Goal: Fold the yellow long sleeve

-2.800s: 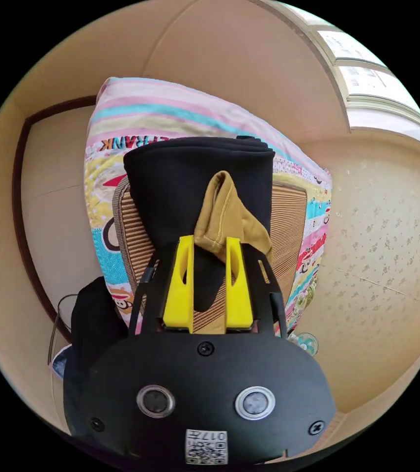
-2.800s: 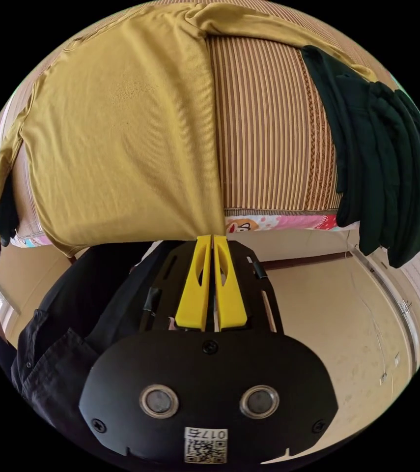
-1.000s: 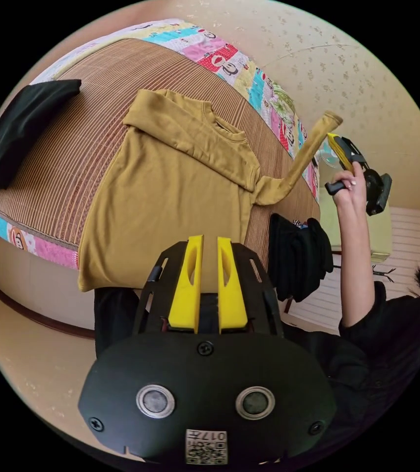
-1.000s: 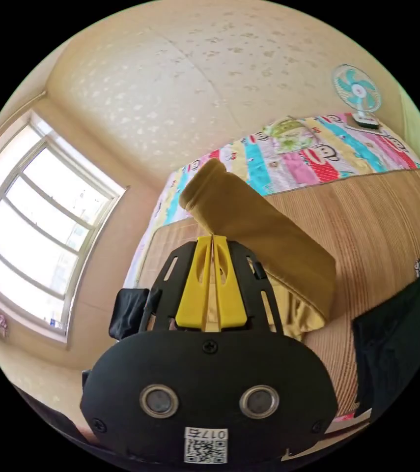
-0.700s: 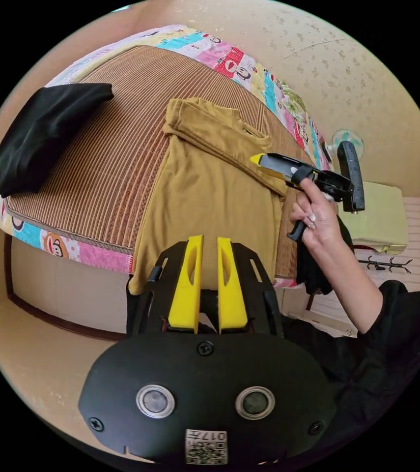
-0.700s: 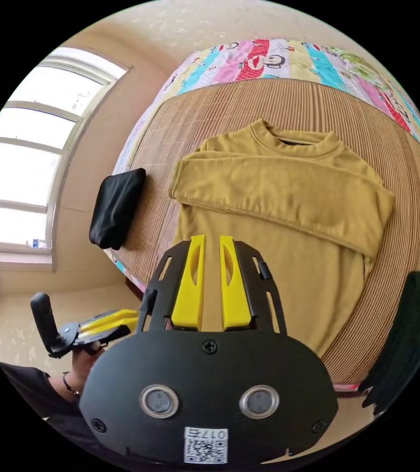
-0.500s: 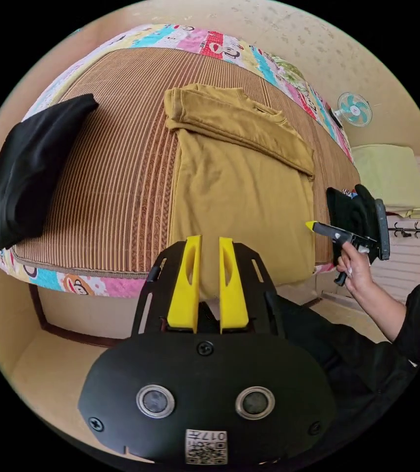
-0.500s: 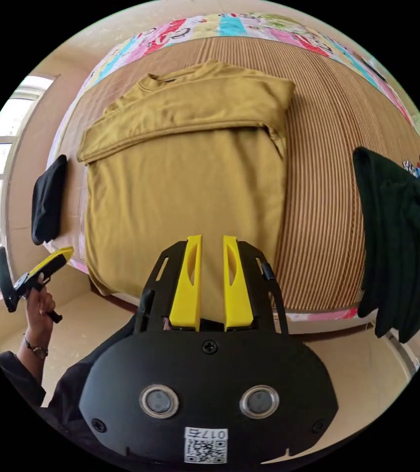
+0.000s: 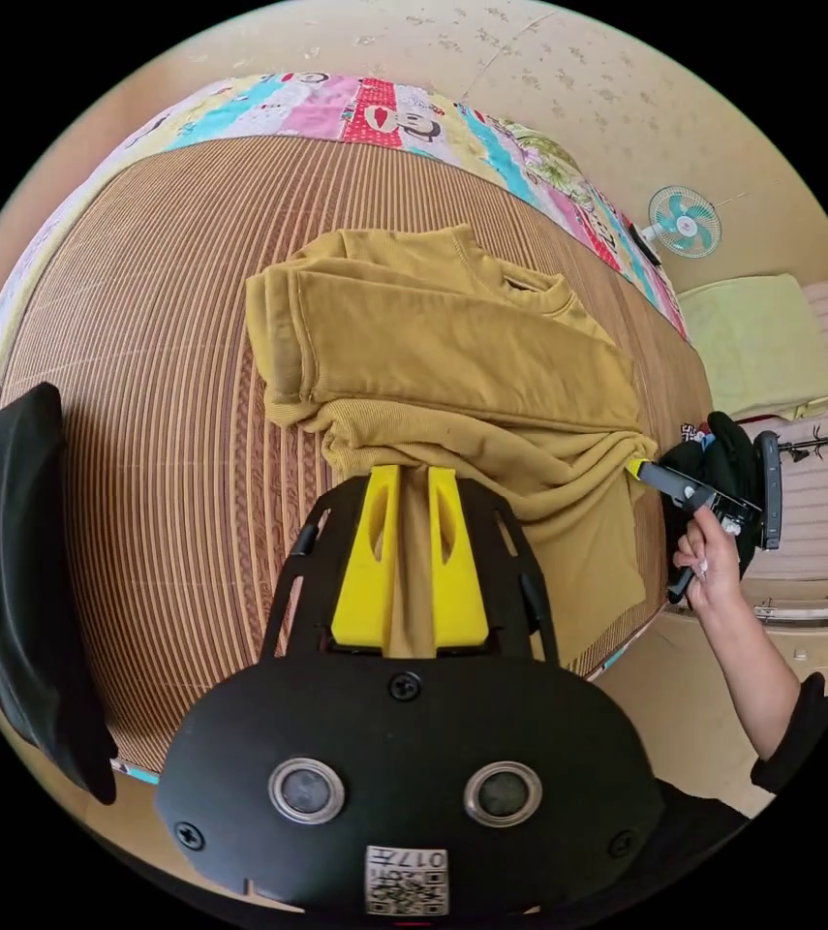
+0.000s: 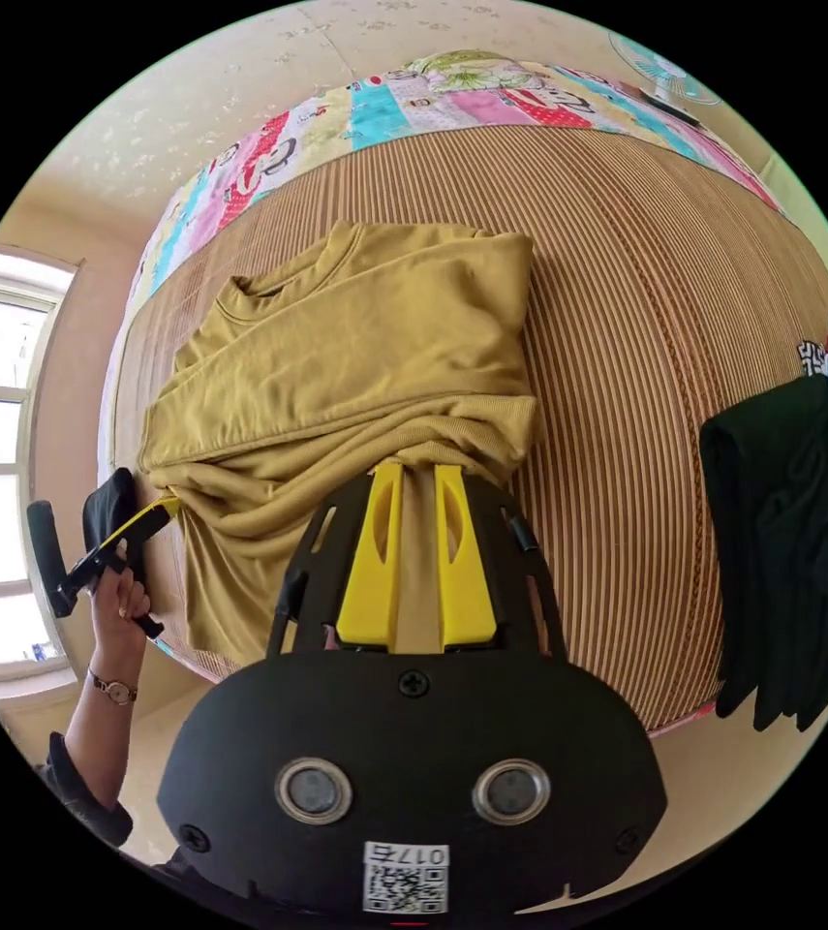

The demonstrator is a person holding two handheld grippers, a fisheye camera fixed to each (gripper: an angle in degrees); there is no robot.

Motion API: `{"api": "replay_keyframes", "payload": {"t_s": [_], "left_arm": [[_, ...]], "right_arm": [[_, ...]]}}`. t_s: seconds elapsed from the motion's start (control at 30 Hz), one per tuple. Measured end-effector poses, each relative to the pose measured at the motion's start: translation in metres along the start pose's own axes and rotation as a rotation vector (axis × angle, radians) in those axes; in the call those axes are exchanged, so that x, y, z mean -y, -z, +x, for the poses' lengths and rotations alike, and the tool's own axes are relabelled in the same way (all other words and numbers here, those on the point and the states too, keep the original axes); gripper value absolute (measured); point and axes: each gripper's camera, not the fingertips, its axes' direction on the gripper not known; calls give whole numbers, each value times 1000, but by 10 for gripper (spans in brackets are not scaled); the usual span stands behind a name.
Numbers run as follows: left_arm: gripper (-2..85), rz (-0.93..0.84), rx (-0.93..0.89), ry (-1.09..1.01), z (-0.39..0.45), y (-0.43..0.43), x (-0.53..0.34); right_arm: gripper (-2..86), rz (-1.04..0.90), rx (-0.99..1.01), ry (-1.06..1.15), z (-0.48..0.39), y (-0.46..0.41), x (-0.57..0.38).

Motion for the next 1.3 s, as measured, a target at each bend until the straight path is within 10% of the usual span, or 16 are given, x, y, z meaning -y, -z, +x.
{"api": "replay_keyframes", "payload": {"t_s": [0.53,0.87,1.3], "left_arm": [[130,-160,-71,113,-94,16,-128],[42,-459,-301,288,-109,30,-192],[43,-416,-536,504,-161,91,-265]], "right_arm": [[108,-172,24,-183,107,10,-87],[16,-556,-168,243,90,44,-141],[85,-444,273,-135,169,84,-165]]}}
